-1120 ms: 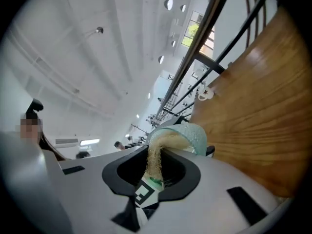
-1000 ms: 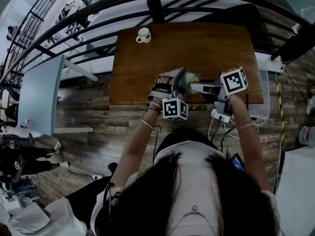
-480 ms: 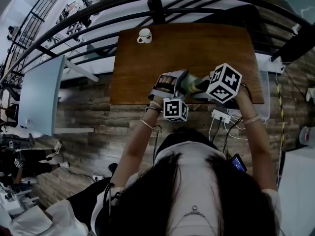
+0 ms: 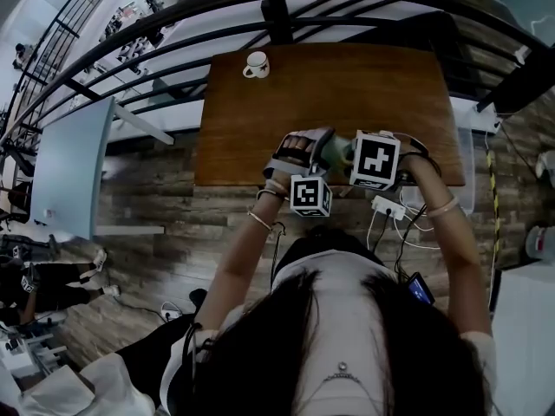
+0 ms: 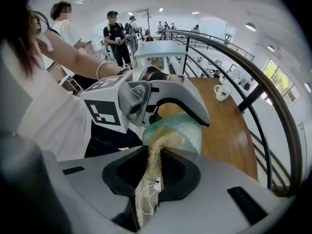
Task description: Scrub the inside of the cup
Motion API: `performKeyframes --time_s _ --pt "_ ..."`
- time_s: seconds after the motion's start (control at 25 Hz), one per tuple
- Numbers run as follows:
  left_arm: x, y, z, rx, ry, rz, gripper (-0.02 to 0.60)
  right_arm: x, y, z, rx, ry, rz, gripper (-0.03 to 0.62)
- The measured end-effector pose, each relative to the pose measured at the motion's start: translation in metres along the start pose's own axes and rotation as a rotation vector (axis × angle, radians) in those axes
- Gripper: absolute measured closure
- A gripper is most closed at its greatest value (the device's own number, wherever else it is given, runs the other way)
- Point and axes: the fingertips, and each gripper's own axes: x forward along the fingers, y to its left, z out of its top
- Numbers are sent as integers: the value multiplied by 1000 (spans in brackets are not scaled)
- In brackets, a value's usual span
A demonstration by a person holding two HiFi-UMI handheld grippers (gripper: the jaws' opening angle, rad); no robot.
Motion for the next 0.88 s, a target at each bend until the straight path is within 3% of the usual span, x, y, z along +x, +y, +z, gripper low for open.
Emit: performKeyframes --time_s 0.2,0.48,0.68,0.88 --pt "-1 4 -5 -13 10 21 239 0 3 11 74 -109 69 514" --pt "-2 15 -8 -51 22 80 239 -21 3 36 366 -482 303 513" --pt "-3 22 -11 -72 23 106 239 -33 -7 45 540 -703 392 513" --pt "-4 31 -13 -91 24 142 239 -44 -20 48 689 -852 471 513"
